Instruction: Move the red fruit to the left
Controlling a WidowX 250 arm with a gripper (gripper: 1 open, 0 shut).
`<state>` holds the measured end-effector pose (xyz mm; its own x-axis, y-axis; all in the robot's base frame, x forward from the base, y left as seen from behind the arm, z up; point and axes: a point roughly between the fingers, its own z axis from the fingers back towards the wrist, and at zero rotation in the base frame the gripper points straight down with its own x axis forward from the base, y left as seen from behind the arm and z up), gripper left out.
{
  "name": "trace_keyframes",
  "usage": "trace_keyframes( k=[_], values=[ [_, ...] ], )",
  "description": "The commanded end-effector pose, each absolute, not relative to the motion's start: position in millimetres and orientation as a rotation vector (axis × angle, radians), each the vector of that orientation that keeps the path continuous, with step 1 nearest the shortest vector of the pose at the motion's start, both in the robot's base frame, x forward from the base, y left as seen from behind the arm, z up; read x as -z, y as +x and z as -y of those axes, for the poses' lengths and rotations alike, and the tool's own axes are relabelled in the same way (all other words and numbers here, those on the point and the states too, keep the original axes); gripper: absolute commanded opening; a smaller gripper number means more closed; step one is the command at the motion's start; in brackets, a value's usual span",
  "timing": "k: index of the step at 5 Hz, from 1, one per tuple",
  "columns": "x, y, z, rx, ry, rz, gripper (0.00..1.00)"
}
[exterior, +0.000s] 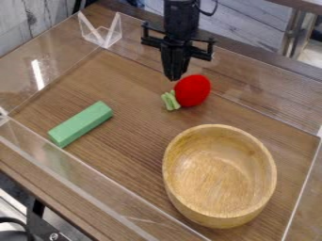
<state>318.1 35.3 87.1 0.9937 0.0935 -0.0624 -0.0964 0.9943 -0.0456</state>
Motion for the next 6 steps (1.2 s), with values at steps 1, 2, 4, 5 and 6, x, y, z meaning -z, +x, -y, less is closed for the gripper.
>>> trace_keyframes(
  k=[1, 2, 4, 5, 6],
  values=[
    [-115.7, 323, -39, -0.124, -0.046, 0.028, 0.0],
    [-117.9, 324, -40, -0.146, -0.051, 0.033, 0.0],
    [-111.5, 346, -38, -0.227, -0.059, 0.028, 1.0],
    [-91.3, 348, -36, -0.233, -0.06, 0.011, 1.0],
    [-74.7, 348, -37, -0.25, -0.056, -0.003, 1.0]
  ],
)
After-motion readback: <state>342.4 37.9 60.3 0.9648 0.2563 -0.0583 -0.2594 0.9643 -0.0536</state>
